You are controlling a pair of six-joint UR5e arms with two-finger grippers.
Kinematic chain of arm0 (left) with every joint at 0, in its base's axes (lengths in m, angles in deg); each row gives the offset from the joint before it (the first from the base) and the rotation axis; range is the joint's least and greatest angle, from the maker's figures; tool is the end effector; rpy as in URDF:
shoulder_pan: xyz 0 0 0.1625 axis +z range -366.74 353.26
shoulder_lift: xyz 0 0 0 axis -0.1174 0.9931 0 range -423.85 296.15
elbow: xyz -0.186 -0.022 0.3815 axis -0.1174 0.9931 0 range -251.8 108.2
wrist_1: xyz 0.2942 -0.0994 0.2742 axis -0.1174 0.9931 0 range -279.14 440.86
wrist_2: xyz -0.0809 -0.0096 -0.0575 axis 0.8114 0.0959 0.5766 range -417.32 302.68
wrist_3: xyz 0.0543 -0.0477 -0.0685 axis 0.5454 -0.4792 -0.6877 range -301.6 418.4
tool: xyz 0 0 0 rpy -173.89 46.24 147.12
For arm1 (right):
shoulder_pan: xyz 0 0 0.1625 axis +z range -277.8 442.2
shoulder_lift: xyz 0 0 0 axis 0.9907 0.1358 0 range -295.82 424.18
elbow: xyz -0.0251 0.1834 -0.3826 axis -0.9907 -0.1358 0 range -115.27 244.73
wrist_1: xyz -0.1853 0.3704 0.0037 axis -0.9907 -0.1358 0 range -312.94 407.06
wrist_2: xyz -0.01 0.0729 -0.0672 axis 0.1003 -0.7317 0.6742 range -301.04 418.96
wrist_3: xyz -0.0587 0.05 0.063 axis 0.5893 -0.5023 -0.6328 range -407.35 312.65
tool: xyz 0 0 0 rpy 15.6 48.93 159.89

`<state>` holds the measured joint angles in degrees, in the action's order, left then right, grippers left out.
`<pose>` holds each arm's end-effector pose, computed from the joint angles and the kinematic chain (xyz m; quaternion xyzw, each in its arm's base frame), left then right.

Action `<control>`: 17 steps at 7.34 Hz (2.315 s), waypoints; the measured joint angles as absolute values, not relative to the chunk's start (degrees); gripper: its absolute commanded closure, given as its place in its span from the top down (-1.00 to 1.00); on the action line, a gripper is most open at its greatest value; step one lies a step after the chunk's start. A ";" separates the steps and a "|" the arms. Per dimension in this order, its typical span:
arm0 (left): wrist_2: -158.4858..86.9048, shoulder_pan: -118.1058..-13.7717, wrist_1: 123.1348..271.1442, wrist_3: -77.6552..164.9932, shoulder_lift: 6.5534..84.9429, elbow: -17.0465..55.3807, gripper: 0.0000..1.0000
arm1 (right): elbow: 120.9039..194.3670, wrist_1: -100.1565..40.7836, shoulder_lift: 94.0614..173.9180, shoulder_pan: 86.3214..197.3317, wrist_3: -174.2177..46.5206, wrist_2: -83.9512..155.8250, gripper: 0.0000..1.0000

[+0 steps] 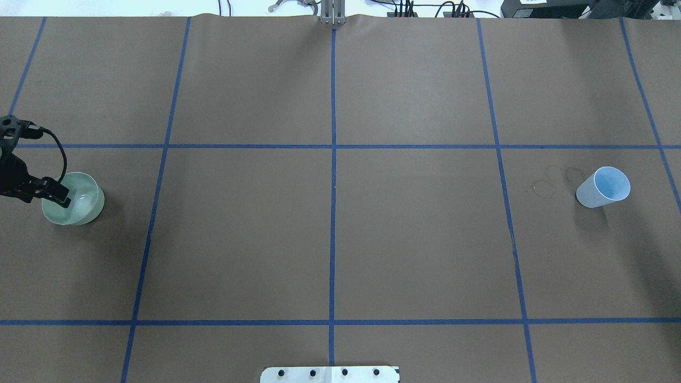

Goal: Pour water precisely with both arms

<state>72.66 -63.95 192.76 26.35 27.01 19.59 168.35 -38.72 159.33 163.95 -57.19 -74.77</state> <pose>0.2237 -0.4751 0.6009 -0.0133 0.3876 0.0775 0.9185 -0.0026 -0.4672 0.5763 0.0431 -0.3816 -0.0283 0.9229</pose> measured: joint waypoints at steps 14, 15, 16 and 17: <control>68.58 -44.18 185.31 -18.38 69.86 9.57 -1.00 | 168.40 -37.98 159.37 162.63 -57.68 -74.73 1.00; 68.42 -43.46 185.40 -18.68 72.37 6.49 -1.00 | 168.43 -37.94 159.37 162.57 -57.65 -74.73 1.00; 68.38 -43.02 185.43 -18.74 73.40 5.04 -1.00 | 168.43 -37.93 159.37 162.55 -57.62 -74.72 1.00; 68.36 -42.74 185.44 -18.76 73.75 4.38 -1.00 | 168.43 -37.93 159.38 162.53 -57.58 -74.72 1.00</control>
